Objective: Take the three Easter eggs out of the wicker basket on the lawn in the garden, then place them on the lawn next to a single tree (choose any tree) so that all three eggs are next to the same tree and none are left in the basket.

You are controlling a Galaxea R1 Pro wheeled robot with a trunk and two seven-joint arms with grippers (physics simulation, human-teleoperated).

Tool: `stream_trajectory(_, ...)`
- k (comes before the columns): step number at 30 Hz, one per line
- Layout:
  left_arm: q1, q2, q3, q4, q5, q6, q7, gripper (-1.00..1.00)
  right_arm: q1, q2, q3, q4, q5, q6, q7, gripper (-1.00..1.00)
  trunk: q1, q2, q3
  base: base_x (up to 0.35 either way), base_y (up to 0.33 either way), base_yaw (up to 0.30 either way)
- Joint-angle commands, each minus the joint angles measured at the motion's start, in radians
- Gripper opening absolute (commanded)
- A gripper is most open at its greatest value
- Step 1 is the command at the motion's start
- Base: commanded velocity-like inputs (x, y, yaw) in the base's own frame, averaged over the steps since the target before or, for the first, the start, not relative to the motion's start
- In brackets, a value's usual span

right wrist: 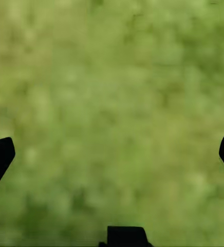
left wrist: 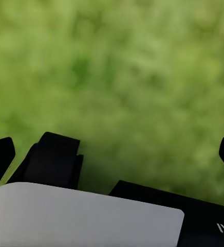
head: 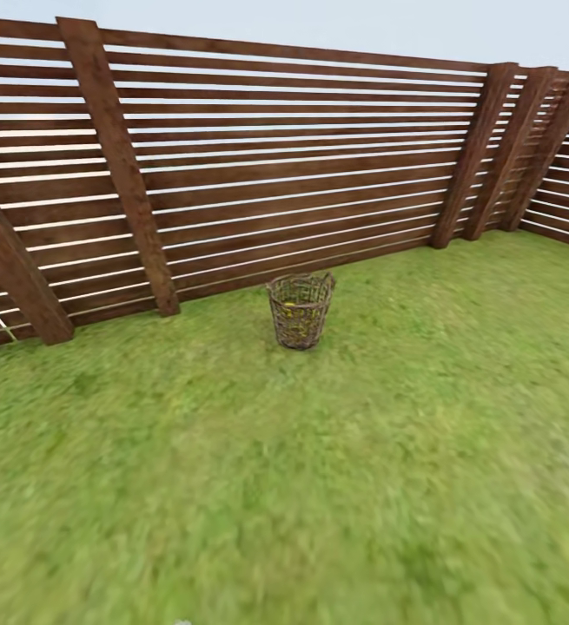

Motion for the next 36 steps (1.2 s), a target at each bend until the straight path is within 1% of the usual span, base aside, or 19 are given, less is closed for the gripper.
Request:
stream_trajectory(1, 0.0, -0.001, 0.003, -0.002, 0.011, 0.006, 0.004, 1.0, 0.0, 0.0, 0.001, 0.001, 0.001, -0.003, 0.0, 1.0, 0.0, 0.0, -0.001, 0.337, 0.0, 0.0)
stream_trajectory(13, 0.0, -0.001, 0.003, -0.002, 0.009, 0.006, 0.004, 1.0, 0.0, 0.0, 0.001, 0.001, 0.001, -0.003, 0.0, 1.0, 0.0, 0.0, -0.001, 0.337, -0.01, 0.0)
stream_trajectory(36, 0.0, -0.001, 0.003, -0.002, 0.009, 0.006, 0.004, 1.0, 0.0, 0.0, 0.001, 0.001, 0.001, -0.003, 0.0, 1.0, 0.0, 0.0, -0.001, 0.337, -0.084, 0.0)
